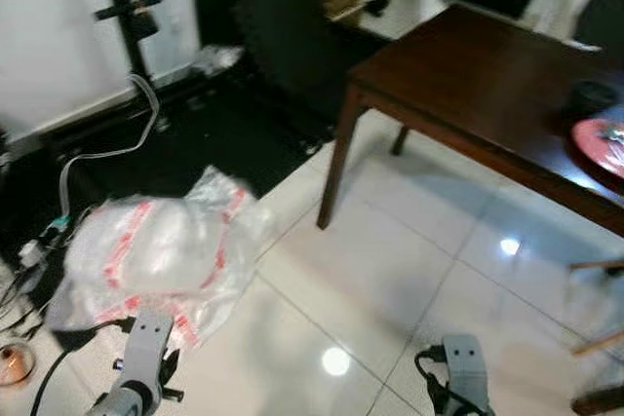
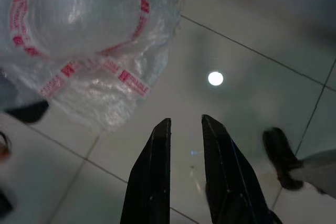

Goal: Setting the table

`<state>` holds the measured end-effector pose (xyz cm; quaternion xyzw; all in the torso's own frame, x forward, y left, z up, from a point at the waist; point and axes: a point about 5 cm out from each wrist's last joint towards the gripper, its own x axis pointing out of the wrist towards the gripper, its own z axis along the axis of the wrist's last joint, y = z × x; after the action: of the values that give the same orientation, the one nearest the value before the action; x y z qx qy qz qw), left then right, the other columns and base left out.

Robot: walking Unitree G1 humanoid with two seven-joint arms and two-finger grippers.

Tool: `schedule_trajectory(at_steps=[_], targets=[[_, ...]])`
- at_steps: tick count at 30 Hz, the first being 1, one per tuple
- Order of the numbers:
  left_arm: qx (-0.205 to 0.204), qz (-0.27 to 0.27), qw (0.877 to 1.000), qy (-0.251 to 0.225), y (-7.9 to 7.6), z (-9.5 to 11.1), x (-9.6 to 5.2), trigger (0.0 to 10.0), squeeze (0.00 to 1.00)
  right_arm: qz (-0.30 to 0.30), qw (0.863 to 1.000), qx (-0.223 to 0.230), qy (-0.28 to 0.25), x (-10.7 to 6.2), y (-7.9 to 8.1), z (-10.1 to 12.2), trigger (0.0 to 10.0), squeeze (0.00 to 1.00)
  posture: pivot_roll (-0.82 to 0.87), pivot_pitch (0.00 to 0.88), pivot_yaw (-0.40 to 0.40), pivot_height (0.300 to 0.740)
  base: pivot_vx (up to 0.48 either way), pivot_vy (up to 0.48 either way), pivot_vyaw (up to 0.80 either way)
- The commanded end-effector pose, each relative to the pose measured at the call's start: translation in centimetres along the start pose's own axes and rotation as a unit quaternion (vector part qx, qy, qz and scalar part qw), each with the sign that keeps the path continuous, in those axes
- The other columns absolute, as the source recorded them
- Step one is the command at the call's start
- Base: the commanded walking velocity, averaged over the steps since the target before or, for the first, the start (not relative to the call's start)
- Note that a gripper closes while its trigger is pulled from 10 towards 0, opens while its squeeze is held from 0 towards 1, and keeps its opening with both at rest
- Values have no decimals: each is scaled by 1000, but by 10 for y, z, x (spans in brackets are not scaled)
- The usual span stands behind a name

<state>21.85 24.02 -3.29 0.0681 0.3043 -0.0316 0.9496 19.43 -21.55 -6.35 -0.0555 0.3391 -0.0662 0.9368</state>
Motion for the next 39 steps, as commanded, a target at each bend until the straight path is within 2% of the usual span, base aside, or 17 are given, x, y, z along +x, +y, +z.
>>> schedule_trajectory(at_steps=[1,11,14,17,21,26,29,30,31,32,33,36,39], targets=[[-3,-2,1000,10,-2,-4,0,10000,196,-9,1000,6,12,-3,-4,-7,10000,0,-26,56,39,740,0,0,-800],[14,-3,999,36,-2,-20,-5,10000,200,-10,1000,1,18,-3,-5,-10,10000,0,-31,52,42,740,0,0,-800],[15,3,999,32,-1,-18,-5,10000,200,-11,1000,2,17,-3,-5,-9,10000,0,-30,51,42,740,0,0,-800],[21,2,1000,9,0,-6,-1,10000,200,-13,1000,4,14,-3,-6,-8,10000,0,-31,51,41,740,0,0,-800],[27,-4,999,-41,-2,20,6,10000,196,-20,1000,16,-5,0,-8,1,10000,0,-33,51,44,740,0,0,-800],[44,-36,987,-149,-16,78,13,10000,196,-29,994,57,-90,9,-9,43,10000,0,-36,55,49,740,0,0,-800],[50,-63,972,-221,-32,119,9,10000,200,-25,983,81,-161,12,-5,80,10000,0,-39,57,55,740,0,0,-800],[53,-80,959,-266,-43,145,4,10000,196,-21,973,98,-206,11,-2,106,10000,0,-41,58,56,740,0,0,-800],[53,-80,959,-266,-43,145,4,10000,196,-21,973,98,-206,11,-2,106,10000,0,-41,58,56,740,0,0,-800],[52,-86,955,-280,-47,153,1,10000,196,-20,969,102,-222,10,-1,115,10000,0,-41,58,57,740,0,0,-800],[50,-93,945,-310,-54,170,-3,10000,208,-14,960,111,-257,6,2,134,10000,0,-41,58,58,740,0,0,-800],[42,-100,931,-350,-62,192,-11,10000,212,-3,945,115,-307,-2,7,160,10000,0,-43,57,59,740,345,0,-521],[38,-104,923,-369,-69,205,-16,10000,220,8,936,114,-334,-8,12,175,10000,0,-43,57,58,740,480,0,0]])
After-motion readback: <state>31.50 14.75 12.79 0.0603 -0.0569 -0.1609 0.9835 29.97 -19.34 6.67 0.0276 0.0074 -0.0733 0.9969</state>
